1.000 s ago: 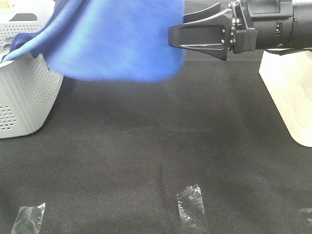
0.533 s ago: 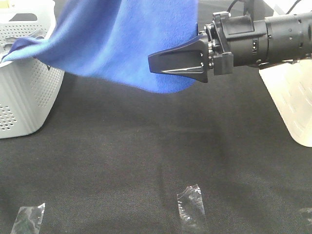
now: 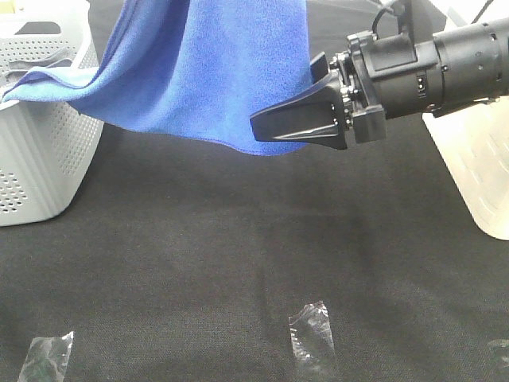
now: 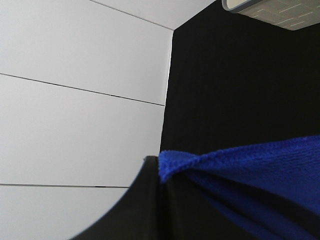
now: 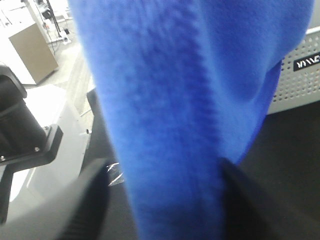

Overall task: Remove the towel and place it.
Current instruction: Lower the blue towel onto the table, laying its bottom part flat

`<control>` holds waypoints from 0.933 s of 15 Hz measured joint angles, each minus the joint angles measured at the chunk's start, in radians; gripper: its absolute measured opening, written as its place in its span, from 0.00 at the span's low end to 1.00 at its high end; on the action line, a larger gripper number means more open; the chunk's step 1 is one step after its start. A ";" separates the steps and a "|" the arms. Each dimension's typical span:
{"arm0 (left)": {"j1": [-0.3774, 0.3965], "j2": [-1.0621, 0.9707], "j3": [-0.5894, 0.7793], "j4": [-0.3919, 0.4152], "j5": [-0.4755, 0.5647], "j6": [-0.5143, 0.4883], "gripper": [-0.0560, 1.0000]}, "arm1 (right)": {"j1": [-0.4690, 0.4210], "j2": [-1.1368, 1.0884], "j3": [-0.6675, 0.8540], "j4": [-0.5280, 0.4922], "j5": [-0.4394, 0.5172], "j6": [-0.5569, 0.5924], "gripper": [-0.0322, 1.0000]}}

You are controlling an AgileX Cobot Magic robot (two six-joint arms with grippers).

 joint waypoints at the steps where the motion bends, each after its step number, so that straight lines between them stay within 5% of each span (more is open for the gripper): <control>1: 0.000 0.000 0.000 0.000 0.000 0.000 0.05 | 0.000 0.000 0.000 -0.002 -0.021 0.005 0.47; 5: 0.000 0.000 0.000 0.007 0.003 -0.004 0.05 | 0.000 0.000 0.000 -0.004 -0.059 0.041 0.06; 9: 0.000 0.000 0.000 0.007 0.024 -0.085 0.05 | 0.000 0.000 0.000 -0.011 -0.046 0.119 0.06; 12: 0.000 0.000 0.000 0.001 0.083 -0.245 0.05 | 0.000 -0.025 0.000 -0.032 -0.134 0.346 0.06; 14: 0.000 0.000 0.000 0.000 0.099 -0.324 0.05 | 0.000 -0.084 -0.037 -0.145 -0.171 0.535 0.06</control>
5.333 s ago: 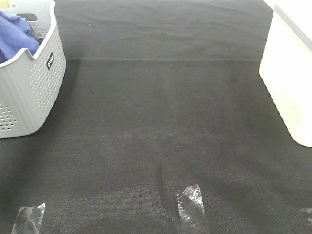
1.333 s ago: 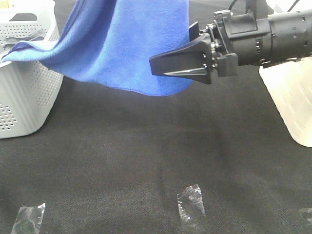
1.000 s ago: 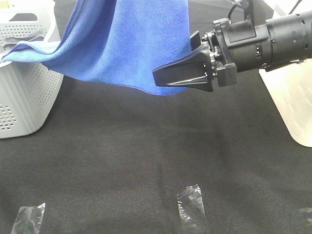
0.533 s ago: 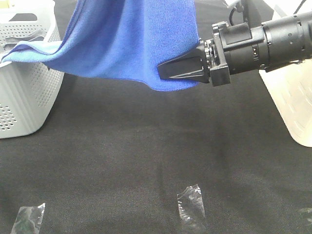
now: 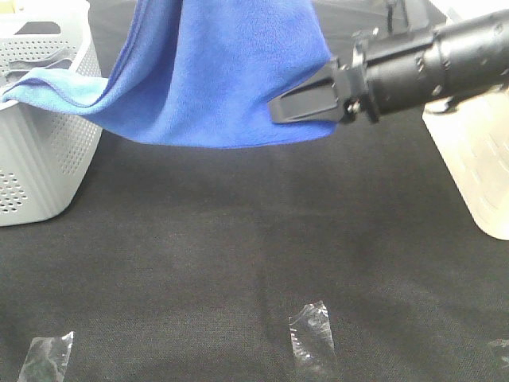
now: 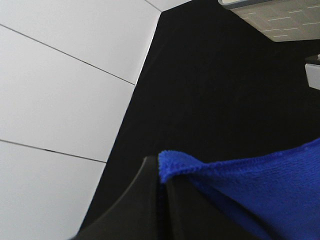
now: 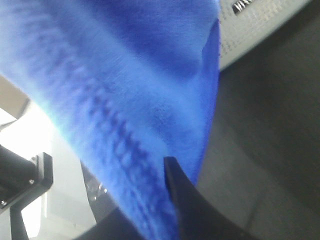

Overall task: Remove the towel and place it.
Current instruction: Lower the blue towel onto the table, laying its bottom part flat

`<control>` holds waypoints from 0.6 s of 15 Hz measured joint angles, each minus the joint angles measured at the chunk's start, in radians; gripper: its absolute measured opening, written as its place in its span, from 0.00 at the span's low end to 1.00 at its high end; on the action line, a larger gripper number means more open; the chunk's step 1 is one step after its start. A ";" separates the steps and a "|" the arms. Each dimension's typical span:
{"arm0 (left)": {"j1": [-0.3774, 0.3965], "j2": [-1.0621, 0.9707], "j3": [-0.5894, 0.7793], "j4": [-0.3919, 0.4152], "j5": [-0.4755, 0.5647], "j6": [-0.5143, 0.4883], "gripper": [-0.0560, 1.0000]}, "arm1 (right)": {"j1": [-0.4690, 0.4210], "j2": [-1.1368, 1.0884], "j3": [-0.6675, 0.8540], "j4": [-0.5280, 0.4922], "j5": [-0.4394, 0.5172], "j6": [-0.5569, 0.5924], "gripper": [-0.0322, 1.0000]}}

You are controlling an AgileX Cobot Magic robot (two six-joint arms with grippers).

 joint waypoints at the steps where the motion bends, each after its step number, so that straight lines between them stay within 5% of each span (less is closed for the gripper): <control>1: 0.001 0.000 0.000 0.000 -0.001 -0.016 0.05 | 0.000 -0.030 -0.052 -0.126 -0.014 0.124 0.06; 6: 0.113 0.042 -0.003 -0.003 -0.120 -0.043 0.05 | 0.000 -0.064 -0.453 -0.790 0.039 0.707 0.06; 9: 0.184 0.077 -0.003 -0.015 -0.308 -0.047 0.05 | 0.000 -0.052 -0.716 -0.953 0.042 0.799 0.06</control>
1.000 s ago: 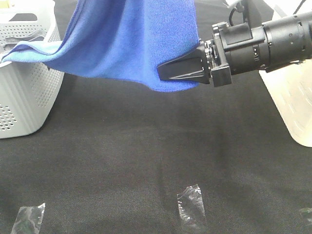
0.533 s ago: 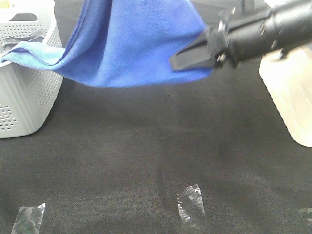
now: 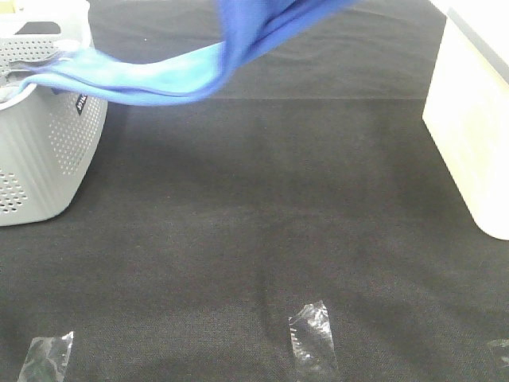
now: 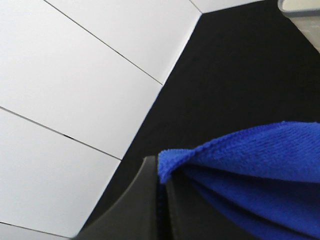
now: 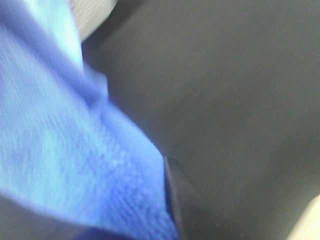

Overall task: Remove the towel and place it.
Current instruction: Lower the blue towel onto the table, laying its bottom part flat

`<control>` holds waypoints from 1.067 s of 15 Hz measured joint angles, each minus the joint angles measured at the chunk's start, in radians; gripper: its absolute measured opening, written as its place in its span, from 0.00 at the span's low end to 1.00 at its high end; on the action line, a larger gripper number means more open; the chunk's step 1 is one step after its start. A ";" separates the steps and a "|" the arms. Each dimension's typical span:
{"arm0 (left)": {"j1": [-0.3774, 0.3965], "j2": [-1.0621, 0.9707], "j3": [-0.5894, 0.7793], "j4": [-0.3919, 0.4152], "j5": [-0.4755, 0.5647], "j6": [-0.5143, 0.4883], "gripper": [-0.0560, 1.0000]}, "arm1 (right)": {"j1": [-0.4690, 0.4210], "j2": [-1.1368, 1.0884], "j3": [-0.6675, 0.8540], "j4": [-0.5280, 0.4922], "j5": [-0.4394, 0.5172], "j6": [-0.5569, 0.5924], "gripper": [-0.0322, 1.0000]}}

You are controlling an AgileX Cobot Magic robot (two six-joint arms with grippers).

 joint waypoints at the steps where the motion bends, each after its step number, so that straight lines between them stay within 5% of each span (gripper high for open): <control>1: 0.023 0.012 0.000 -0.002 -0.082 -0.004 0.05 | 0.000 0.021 -0.100 -0.013 -0.006 0.002 0.06; 7: 0.157 0.080 0.000 0.000 -0.452 -0.092 0.05 | 0.000 0.147 -0.366 -0.026 -0.117 0.002 0.06; 16: 0.388 0.285 0.000 0.005 -0.969 -0.095 0.05 | 0.007 0.350 -0.407 0.066 -0.783 0.001 0.06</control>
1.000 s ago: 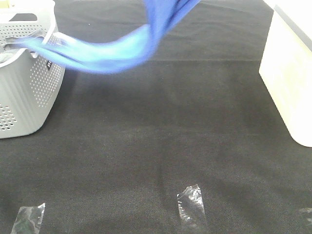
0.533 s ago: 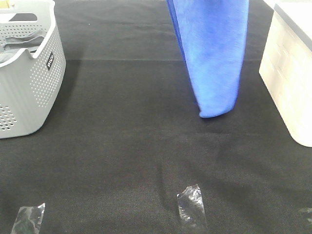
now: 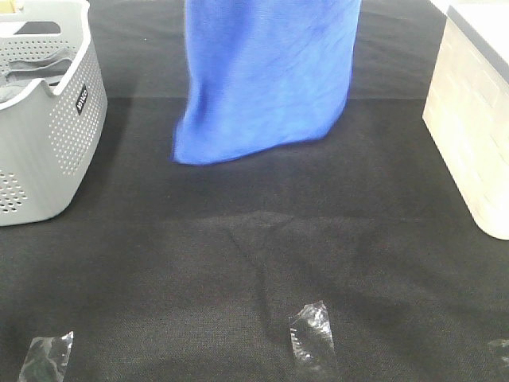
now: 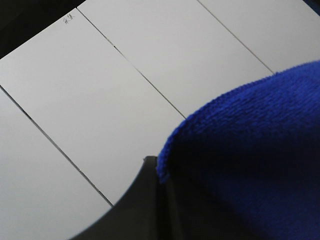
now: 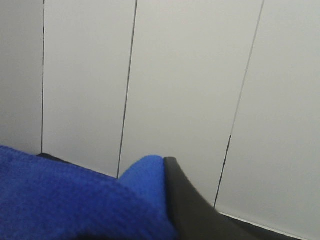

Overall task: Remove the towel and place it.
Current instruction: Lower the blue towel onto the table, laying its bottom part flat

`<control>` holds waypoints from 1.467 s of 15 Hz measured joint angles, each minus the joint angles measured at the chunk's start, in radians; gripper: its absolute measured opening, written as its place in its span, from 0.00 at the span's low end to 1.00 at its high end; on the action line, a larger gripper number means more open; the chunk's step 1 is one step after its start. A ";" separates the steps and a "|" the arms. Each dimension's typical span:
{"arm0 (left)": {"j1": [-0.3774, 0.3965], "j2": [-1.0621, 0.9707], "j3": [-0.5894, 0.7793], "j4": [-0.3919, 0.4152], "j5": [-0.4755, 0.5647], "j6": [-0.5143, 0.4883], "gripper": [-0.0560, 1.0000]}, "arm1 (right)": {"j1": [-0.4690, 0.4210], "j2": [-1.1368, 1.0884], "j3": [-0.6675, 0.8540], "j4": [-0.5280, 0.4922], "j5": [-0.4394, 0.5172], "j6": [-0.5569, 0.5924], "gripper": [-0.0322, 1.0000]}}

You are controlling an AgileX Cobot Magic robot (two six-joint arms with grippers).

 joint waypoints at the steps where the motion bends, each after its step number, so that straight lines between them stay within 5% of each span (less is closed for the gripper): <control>1: 0.024 0.030 0.000 -0.010 -0.050 0.000 0.05 | 0.010 0.039 -0.024 0.007 -0.033 -0.005 0.06; 5: 0.094 0.150 -0.036 -0.070 -0.231 0.014 0.05 | 0.053 0.204 -0.165 0.009 -0.089 -0.055 0.06; 7: 0.129 0.255 -0.196 -0.117 -0.247 0.037 0.05 | 0.054 0.268 -0.227 0.009 -0.094 -0.058 0.06; 8: 0.147 0.378 -0.428 -0.135 -0.218 0.037 0.05 | 0.054 0.304 -0.278 0.009 -0.127 -0.061 0.06; 11: 0.147 0.488 -0.665 -0.133 -0.167 -0.017 0.05 | 0.054 0.310 -0.297 -0.030 -0.145 -0.077 0.06; 18: 0.111 0.505 -0.688 -0.086 -0.020 -0.069 0.05 | 0.053 0.312 -0.297 -0.065 -0.105 -0.086 0.06; 22: 0.107 0.505 -0.688 -0.086 0.063 -0.079 0.05 | 0.052 0.312 -0.297 -0.065 0.000 -0.086 0.06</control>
